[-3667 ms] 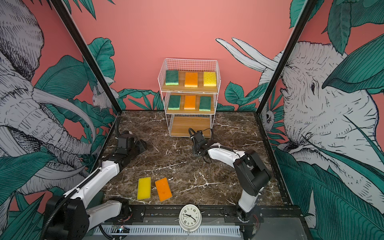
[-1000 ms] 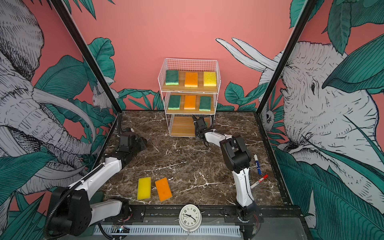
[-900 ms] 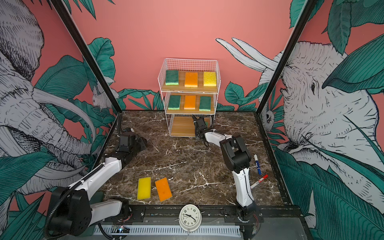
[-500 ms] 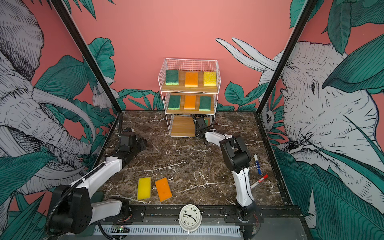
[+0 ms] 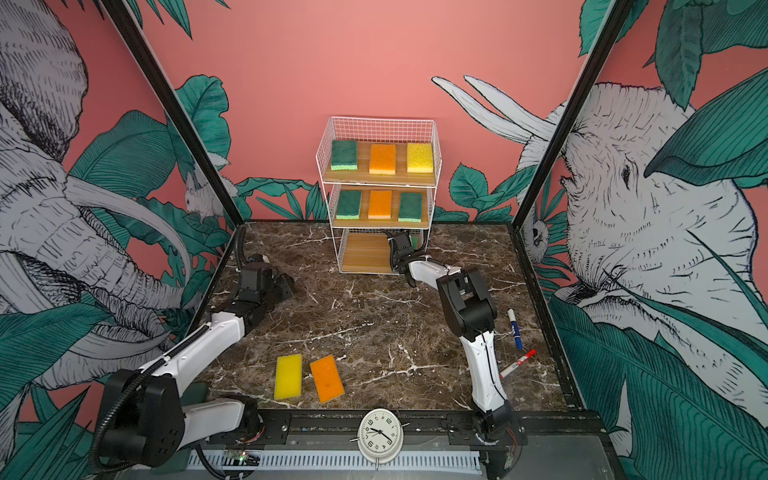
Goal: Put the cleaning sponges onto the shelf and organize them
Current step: 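Lower the green sponge onto the bottom tier and open the right gripper, then withdraw the right gripper from the shelf while the left gripper reaches toward the orange sponge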
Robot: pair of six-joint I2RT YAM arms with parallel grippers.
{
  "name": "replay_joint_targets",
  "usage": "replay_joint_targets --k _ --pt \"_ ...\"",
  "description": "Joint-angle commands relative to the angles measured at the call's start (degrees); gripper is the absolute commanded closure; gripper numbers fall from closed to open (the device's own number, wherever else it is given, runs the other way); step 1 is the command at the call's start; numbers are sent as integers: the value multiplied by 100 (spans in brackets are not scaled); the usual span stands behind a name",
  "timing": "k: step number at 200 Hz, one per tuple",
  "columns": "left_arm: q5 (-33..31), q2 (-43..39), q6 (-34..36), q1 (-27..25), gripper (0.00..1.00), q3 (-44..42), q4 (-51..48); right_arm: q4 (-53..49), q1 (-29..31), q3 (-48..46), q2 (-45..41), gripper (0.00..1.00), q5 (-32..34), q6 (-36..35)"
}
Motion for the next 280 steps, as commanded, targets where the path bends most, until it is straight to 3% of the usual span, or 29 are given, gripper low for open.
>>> replay_joint_targets --k 1,96,132,175,230,280 --pt "-64 20 -3 42 44 106 -47 146 -72 -20 -66 35 -4 118" --pt "-94 -184 -6 35 45 71 -151 73 -76 -55 -193 21 -84 41" --pt "-103 -303 -6 40 45 45 -195 118 -64 -214 -365 20 -73 8" --pt "-83 -477 48 35 44 15 -288 135 92 -598 -798 18 336 -24" --pt "-7 -697 125 33 44 -67 -540 -2 518 -1034 -1398 14 227 56" --pt "-64 -792 117 -68 42 -340 -739 -239 1257 -1771 -2151 12 358 276"
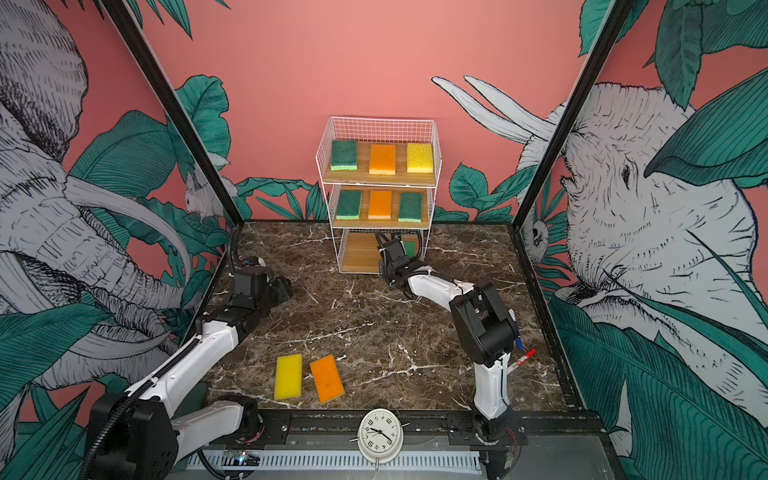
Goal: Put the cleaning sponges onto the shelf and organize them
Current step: 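Withdraw the right gripper from the shelf while the left gripper reaches toward the orange sponge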
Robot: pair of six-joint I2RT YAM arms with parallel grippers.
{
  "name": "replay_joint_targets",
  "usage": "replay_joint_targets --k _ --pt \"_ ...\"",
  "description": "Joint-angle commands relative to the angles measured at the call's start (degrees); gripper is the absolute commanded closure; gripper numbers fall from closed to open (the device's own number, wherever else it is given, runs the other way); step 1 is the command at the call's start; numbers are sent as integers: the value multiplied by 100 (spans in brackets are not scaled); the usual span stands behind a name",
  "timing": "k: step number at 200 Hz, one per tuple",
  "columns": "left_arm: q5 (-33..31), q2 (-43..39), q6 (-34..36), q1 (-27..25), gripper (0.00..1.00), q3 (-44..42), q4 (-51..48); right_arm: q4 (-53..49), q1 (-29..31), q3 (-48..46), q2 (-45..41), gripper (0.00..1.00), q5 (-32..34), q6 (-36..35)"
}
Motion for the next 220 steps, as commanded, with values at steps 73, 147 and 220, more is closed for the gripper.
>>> replay_joint_targets --k 73,147,220 --pt "-1054 -572 -510 -1269 33 104 -2109 -319 827 -1439 -1651 4 134 870" --pt "-1074 -982 -1443 -2548 29 -79 -3588 205 818 -2577 -2660 1 -364 741" --pt "-1255 -314 -3721 -4802 26 197 -4039 824 -258 -3909 -3656 1 -1298 1694"
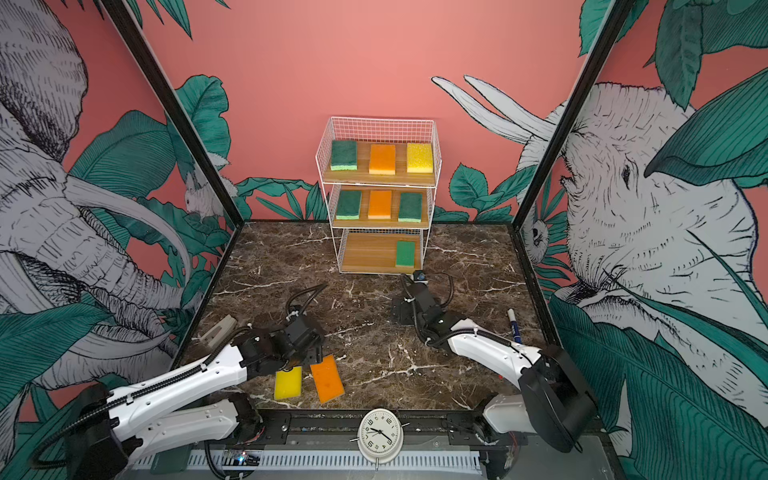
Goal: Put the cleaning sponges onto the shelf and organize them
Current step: 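Withdraw the right gripper from the shelf while the left gripper reaches toward the orange sponge, then close the left gripper on the orange sponge beside the yellow sponge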
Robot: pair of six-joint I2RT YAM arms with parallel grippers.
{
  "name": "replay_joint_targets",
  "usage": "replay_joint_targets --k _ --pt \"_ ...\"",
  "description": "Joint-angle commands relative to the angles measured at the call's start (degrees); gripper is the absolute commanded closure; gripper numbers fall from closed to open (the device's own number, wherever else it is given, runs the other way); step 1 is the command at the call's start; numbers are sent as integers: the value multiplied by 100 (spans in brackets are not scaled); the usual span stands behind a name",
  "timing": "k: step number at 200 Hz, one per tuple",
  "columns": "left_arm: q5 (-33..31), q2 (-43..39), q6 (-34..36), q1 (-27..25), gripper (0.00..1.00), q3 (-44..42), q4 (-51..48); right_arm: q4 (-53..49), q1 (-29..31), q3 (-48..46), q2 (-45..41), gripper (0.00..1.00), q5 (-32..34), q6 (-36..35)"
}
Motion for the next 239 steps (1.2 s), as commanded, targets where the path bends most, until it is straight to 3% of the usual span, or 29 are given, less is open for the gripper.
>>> replay_joint_targets --k 1,42,73,121,204,239 --pt "-192 173 -1124 -398 26 204 -399 241 -379 -195 -216 1 -475 442" --pt "676 369 -1542 -579 23 167 -333 -196 -582 -361 -722 1 -400 343" --pt "772 367 -1864 -800 21 164 -686 -635 -669 -466 -1262 1 -74 238" --pt "1220 589 -2276 -1069 18 17 -173 -737 -883 -595 -1536 1 -165 237" --pt "1842 1642 -2181 -1132 16 259 302 -1062 -1129 -637 -1613 1 -347 90" --pt "1936 1951 -1971 -1130 16 619 -87 -1066 -1213 -672 -1602 1 -368 54"
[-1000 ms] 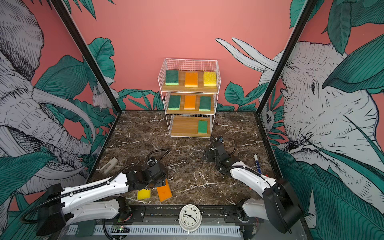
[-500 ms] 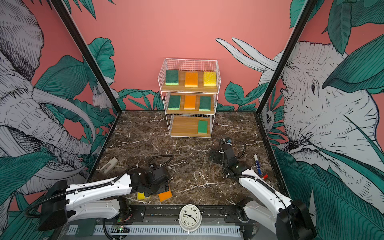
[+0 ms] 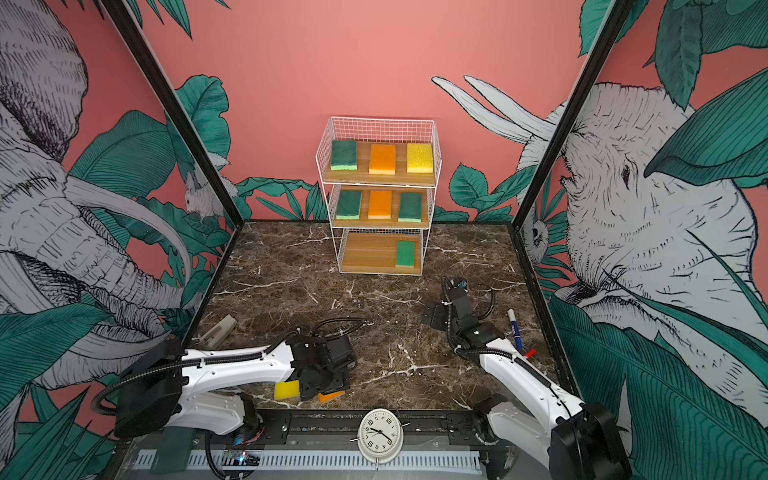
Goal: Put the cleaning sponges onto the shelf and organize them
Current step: 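Close the left gripper on the orange sponge beside the yellow sponge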
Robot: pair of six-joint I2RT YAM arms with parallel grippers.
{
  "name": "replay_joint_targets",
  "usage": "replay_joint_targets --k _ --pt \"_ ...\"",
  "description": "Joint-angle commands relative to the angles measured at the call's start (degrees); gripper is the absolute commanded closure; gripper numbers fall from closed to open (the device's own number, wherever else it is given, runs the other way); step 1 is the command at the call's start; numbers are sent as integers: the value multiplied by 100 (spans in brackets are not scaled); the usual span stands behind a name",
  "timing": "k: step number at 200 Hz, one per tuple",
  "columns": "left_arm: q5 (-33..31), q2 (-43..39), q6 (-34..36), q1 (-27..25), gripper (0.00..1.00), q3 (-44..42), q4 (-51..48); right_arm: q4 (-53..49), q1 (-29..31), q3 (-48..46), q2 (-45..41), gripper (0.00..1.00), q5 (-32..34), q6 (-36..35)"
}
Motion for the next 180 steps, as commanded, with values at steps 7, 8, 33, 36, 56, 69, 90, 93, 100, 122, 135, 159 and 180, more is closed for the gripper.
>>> replay_joint_targets --k 7,8,33,36,56,69,90,93,100,122,135,159,180 --pt "61 24 76 -30 16 283 -280 -34 -87 -44 -42 1 -33 -87" --pt "64 23 75 -30 16 283 -275 -33 -88 -47 -39 1 -35 -87" --pt "98 141 56 -22 16 245 -235 30 -122 -89 39 1 -97 -51" --pt "102 158 56 -28 16 241 -235 48 -128 -97 47 1 -106 -44" --pt "97 251 114 -29 17 238 -331 84 -163 -99 95 1 -187 -35" --pt "64 335 150 -26 17 281 -483 87 -179 -93 114 1 -204 -39" --pt "-44 403 177 -23 17 392 -743 91 -212 -102 117 1 -205 -43" --pt "-53 407 185 -24 17 414 -766 96 -218 -110 114 1 -205 -30" --pt "-56 429 213 -22 17 452 -829 124 -230 -126 114 1 -210 -14" --pt "-161 531 422 -27 17 587 -1089 178 -260 -163 103 1 -264 0" --pt "-307 574 652 -26 19 601 -1072 187 -280 -172 114 1 -258 3" --pt "-348 592 1085 34 21 470 -634 214 -315 -172 131 1 -309 -8" --pt "-326 524 1001 39 21 508 -709 221 -345 -198 140 1 -316 -7"
